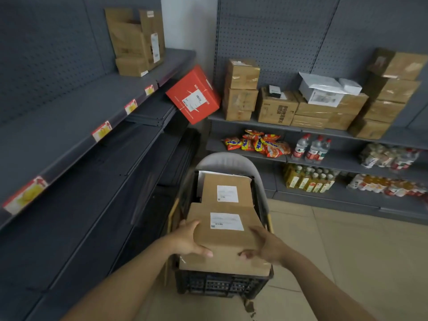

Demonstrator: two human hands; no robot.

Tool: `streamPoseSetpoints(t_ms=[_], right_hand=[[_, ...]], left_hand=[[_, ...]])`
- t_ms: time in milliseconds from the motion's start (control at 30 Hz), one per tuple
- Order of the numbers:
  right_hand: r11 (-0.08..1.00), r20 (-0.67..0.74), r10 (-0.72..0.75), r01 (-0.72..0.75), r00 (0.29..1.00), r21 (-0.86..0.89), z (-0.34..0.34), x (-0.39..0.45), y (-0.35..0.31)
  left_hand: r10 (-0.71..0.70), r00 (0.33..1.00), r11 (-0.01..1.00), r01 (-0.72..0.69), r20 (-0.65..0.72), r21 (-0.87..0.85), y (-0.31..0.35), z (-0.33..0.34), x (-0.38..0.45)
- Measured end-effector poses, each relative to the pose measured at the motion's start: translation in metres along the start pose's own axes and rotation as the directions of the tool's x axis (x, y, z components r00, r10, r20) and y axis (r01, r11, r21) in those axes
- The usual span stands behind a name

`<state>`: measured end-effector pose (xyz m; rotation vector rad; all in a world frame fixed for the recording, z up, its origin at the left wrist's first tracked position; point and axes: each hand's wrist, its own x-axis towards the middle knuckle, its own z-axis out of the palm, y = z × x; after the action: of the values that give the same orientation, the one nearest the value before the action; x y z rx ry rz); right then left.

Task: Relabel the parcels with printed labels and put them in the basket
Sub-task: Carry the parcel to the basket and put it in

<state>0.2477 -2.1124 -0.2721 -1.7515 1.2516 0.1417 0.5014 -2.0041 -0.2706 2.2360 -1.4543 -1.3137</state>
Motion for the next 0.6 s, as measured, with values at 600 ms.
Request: streamPoseSetpoints(t_ms=[600], right_hand=[[0.944, 0.435, 0.318, -0.321, 0.842, -0.068, -0.052, 0.125, 0.0]], left_hand=[[-0.286, 0.921, 0.87, 0.366, 0.265, -0.33, 0.009, -0.024, 0.111]])
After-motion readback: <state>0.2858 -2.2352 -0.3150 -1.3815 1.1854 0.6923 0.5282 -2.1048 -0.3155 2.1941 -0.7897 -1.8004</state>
